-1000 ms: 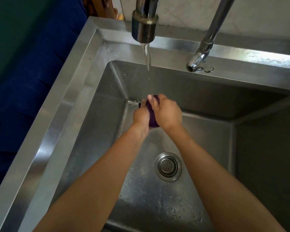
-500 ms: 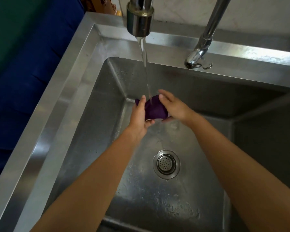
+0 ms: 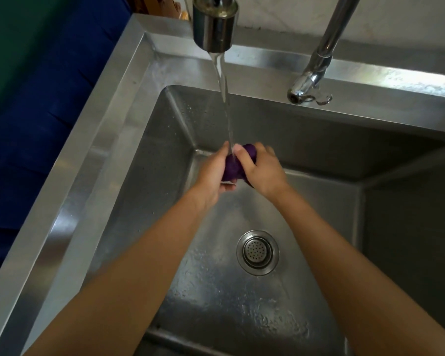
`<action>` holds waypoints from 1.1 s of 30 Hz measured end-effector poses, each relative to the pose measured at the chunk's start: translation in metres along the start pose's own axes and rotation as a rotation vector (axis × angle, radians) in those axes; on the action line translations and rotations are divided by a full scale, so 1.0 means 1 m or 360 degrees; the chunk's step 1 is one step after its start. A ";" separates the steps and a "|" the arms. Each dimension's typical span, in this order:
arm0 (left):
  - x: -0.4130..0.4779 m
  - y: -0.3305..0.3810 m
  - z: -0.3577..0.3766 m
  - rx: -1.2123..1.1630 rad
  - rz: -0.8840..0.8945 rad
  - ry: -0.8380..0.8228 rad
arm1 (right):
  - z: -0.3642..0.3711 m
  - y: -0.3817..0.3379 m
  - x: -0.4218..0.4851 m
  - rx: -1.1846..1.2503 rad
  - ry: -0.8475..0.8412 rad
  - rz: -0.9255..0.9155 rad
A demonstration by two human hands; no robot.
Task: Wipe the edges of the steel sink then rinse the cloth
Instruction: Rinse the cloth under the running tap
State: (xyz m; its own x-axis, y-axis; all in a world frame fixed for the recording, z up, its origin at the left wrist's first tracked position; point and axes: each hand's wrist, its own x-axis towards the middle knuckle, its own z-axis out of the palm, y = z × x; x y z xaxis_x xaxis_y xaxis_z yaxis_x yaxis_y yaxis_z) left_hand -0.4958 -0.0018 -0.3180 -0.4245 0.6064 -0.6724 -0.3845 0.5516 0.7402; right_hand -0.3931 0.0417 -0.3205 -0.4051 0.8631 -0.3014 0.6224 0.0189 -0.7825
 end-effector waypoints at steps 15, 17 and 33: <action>0.003 -0.005 0.010 0.0025 0.0183 0.0397 | 0.012 -0.025 -0.013 -0.0209 0.0498 -0.0082; 0.001 -0.003 0.008 0.0217 0.0312 0.0463 | 0.012 -0.024 -0.011 -0.0153 0.0486 0.0011; -0.012 -0.018 -0.011 0.0201 0.0436 0.0274 | 0.003 -0.008 -0.005 0.0519 -0.0125 0.0556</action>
State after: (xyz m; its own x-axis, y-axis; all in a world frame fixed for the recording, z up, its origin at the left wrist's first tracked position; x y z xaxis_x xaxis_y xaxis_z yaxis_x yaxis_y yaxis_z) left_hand -0.4927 -0.0255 -0.3233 -0.6340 0.6424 -0.4306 -0.1370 0.4547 0.8800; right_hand -0.3983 0.0356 -0.3144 -0.2665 0.7484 -0.6073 0.4929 -0.4356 -0.7532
